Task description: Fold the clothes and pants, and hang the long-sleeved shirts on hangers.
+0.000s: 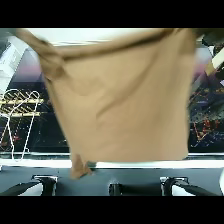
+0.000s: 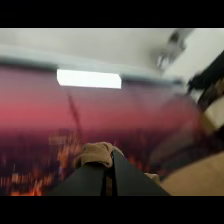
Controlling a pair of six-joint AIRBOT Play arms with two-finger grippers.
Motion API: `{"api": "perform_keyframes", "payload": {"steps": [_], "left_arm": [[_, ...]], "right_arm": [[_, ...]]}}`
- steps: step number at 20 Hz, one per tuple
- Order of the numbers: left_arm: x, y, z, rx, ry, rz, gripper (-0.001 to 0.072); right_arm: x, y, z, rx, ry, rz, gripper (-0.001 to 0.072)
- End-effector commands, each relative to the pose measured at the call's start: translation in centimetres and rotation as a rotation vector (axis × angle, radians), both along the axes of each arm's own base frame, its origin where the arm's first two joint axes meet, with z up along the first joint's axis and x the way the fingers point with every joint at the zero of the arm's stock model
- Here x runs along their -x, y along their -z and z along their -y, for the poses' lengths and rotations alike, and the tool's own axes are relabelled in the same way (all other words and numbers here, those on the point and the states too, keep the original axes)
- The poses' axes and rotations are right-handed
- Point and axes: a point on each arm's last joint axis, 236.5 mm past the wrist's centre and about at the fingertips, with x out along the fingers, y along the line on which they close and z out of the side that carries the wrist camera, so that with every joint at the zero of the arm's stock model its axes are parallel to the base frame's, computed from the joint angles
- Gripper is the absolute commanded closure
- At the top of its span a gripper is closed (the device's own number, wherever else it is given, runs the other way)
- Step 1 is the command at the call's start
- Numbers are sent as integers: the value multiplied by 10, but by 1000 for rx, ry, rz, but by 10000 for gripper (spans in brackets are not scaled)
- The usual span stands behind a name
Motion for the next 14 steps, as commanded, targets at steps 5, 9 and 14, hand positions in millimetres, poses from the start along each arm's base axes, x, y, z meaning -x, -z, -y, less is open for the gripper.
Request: {"api": "perform_keyframes", "payload": {"steps": [5, 9, 14], "left_arm": [[-82, 310, 56, -192, 25, -518, 687], [-95, 353, 55, -153, -30, -580, 687], [-96, 345, 34, -140, -56, -593, 146]], "right_arm": [[-78, 315, -28, 58, 25, -659, 680], [-99, 344, -25, -17, 121, -676, 678], [-92, 324, -1, -58, 114, -691, 247]]}}
